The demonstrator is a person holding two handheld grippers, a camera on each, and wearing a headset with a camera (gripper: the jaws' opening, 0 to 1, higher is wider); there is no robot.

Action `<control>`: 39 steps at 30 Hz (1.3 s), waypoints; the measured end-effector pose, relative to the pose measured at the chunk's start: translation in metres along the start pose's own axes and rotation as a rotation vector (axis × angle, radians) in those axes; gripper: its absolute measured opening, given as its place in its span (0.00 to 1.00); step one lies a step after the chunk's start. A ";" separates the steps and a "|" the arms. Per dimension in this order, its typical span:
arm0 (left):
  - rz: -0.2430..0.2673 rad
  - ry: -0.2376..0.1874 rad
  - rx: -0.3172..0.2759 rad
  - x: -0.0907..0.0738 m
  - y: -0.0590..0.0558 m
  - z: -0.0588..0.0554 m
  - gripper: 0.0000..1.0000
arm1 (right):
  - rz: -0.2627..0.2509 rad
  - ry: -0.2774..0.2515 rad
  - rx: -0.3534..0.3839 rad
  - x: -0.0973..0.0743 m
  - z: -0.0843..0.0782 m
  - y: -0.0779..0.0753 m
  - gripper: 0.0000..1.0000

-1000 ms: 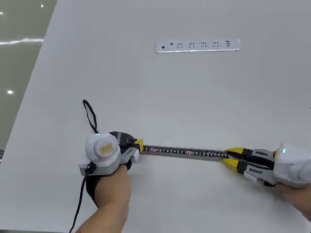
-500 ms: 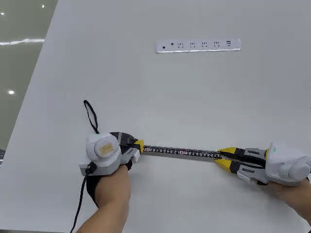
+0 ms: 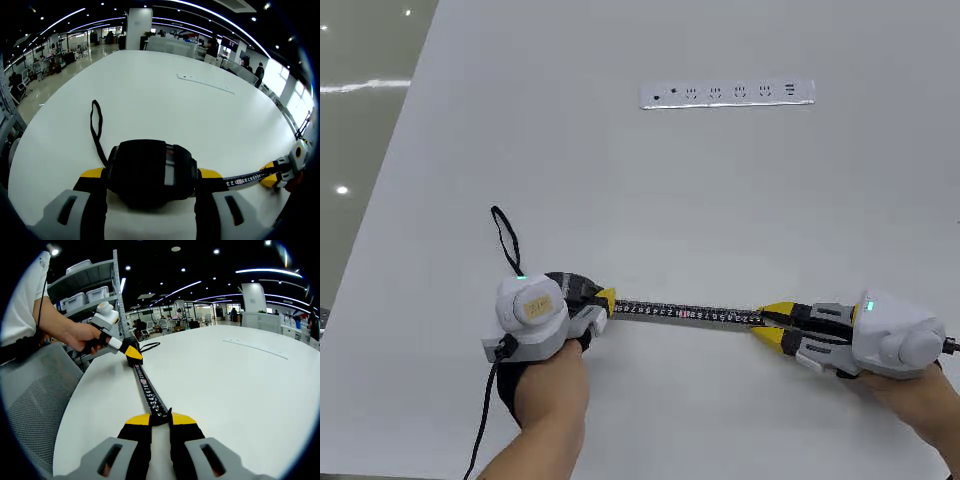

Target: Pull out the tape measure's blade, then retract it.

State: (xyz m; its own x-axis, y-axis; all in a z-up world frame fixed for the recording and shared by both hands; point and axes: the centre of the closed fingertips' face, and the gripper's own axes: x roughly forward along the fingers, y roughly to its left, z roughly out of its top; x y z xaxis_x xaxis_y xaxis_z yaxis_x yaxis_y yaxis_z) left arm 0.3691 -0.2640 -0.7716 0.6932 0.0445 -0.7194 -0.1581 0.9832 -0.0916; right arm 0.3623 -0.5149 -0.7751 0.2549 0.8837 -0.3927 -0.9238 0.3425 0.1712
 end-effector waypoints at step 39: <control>-0.003 0.006 -0.004 0.000 0.001 0.000 0.70 | 0.050 -0.002 -0.013 0.034 0.011 0.016 0.12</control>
State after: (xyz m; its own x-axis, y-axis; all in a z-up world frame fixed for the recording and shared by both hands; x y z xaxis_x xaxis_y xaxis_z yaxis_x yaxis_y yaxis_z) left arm 0.3689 -0.2628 -0.7717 0.6892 0.0405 -0.7234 -0.1590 0.9826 -0.0964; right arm 0.3593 -0.4756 -0.7755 0.2086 0.9002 -0.3822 -0.9390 0.2936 0.1789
